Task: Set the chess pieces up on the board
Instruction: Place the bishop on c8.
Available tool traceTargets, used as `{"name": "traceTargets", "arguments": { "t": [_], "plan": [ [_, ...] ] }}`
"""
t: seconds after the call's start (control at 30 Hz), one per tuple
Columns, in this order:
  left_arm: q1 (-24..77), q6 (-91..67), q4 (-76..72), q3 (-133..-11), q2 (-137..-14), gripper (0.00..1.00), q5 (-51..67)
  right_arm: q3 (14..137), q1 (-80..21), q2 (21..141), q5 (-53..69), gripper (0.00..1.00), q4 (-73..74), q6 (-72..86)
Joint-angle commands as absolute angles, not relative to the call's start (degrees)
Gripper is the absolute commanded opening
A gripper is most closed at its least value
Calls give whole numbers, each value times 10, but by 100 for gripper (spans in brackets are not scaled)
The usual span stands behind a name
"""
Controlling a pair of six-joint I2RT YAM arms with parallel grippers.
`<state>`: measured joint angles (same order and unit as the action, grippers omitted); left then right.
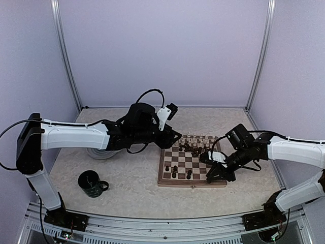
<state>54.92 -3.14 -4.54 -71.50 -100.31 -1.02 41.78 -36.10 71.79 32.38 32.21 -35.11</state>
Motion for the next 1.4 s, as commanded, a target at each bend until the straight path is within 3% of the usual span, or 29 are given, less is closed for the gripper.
{"name": "traceTargets", "arguments": {
  "t": [0.0,1.1,1.23,1.37],
  "plan": [
    [550,-38,-51,-711,-996,60,-10,407,-371,720,282,0,271,-350],
    [572,-25,-8,-743,-1032,60,-13,433,-371,814,252,0,202,-320],
    [575,-22,-5,-744,-1034,59,-15,435,-371,825,251,6,204,-318],
    [577,-20,-3,-745,-1034,60,-17,435,-371,821,250,21,205,-315]
  ]
}}
